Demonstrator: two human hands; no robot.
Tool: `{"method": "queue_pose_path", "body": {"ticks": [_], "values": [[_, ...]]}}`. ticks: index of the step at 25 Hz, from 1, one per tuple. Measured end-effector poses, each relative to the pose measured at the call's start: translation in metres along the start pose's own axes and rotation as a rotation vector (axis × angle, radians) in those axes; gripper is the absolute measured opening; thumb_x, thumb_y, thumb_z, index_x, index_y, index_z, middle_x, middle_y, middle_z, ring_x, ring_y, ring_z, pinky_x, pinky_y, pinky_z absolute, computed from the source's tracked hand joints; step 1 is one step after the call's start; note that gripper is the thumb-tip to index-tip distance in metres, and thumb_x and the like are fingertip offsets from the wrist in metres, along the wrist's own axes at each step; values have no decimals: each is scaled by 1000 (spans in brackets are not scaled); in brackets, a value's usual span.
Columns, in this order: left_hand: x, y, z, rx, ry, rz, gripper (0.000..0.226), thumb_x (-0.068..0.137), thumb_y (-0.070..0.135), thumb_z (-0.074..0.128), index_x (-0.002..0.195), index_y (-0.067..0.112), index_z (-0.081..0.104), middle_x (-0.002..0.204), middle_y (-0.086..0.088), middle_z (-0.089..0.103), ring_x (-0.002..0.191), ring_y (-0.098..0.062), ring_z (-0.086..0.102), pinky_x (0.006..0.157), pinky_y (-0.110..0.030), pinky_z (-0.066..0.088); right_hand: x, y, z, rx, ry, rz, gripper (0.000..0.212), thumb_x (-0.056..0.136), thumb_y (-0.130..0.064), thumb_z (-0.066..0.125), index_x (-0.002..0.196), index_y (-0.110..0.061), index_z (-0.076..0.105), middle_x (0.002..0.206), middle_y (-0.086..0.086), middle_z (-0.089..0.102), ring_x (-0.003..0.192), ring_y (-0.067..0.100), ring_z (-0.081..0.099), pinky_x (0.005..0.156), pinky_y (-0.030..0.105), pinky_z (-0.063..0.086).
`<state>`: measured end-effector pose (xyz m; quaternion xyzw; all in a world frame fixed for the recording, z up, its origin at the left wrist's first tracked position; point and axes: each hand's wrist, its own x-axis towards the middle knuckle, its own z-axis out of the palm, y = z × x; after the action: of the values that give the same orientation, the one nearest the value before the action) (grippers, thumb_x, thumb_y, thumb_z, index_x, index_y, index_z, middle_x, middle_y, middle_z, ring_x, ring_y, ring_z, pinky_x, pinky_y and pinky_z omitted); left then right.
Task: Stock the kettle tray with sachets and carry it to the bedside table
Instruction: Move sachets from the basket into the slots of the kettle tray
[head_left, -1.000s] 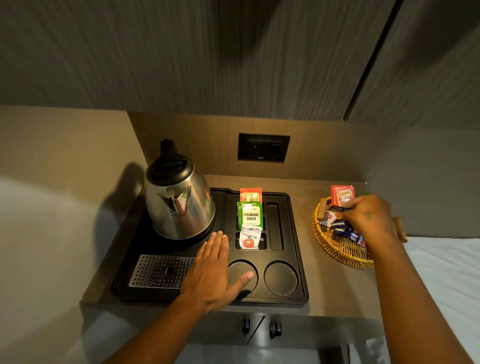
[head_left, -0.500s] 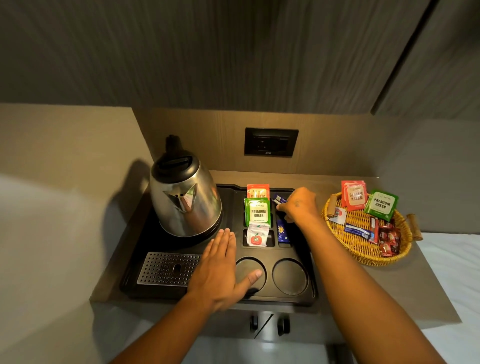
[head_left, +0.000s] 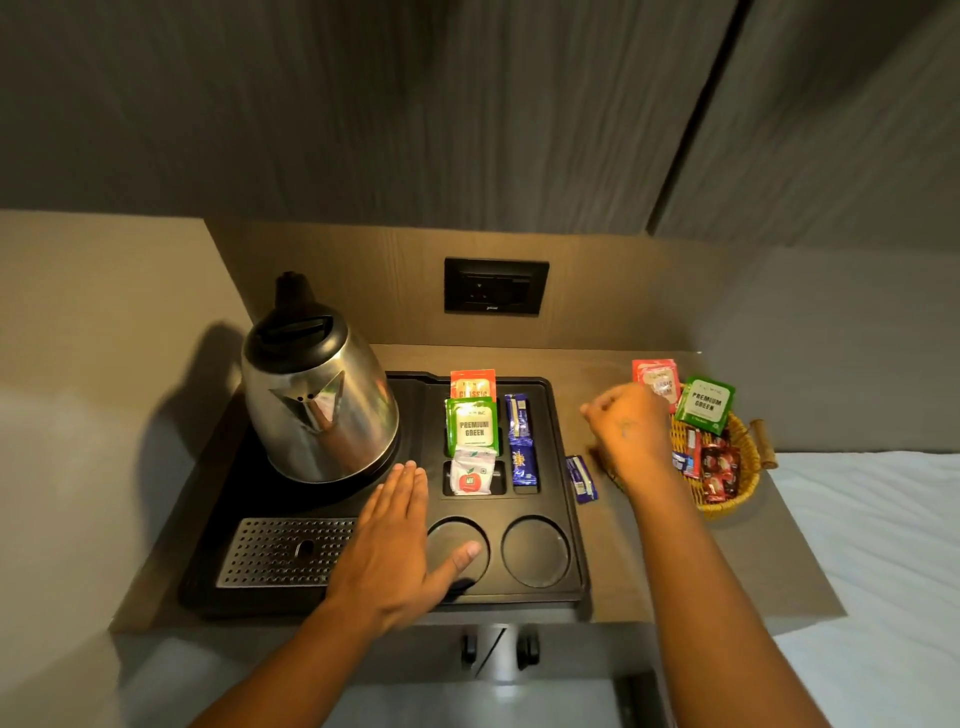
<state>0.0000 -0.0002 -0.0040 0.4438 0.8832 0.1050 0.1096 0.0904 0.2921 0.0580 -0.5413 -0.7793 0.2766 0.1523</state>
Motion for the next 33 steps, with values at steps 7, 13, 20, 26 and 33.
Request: {"method": "queue_pose_path", "body": {"ticks": [7,13,20,26,33], "values": [[-2,3,-5,33,-26,-1,110,72,93,-2,147,16,-23,160,-6,-22,147,-18,-22,122,-40,-3,15,79,-53,-306,-58,153,26,78,-21,78,99,-8,71,101,13,69,96,28,63,74,34,52],[-3,4,-4,37,-26,-7,110,70,94,-4,145,16,-24,160,-6,-21,147,-18,-20,121,-40,-3,30,94,-81,-352,-65,167,24,73,-21,77,89,-12,62,83,9,61,77,28,64,67,37,56],[-3,3,-5,22,-17,-6,109,70,93,-3,145,17,-23,161,-5,-18,148,-19,-18,122,-41,-1,40,90,-66,-540,-243,139,41,63,-12,87,92,-11,57,71,5,38,104,25,58,100,40,47],[-3,1,-2,11,7,-8,110,76,92,5,151,15,-15,163,-5,-15,148,-18,-17,122,-40,1,41,88,-79,-284,-101,265,21,86,-27,69,84,-7,61,71,13,66,42,20,67,37,25,51],[-4,4,-4,13,6,-17,112,74,93,3,153,15,-14,163,-5,-15,148,-18,-18,122,-39,-1,19,85,-116,-6,-78,408,16,86,-9,71,77,3,66,40,12,62,28,16,57,32,21,43]]}}
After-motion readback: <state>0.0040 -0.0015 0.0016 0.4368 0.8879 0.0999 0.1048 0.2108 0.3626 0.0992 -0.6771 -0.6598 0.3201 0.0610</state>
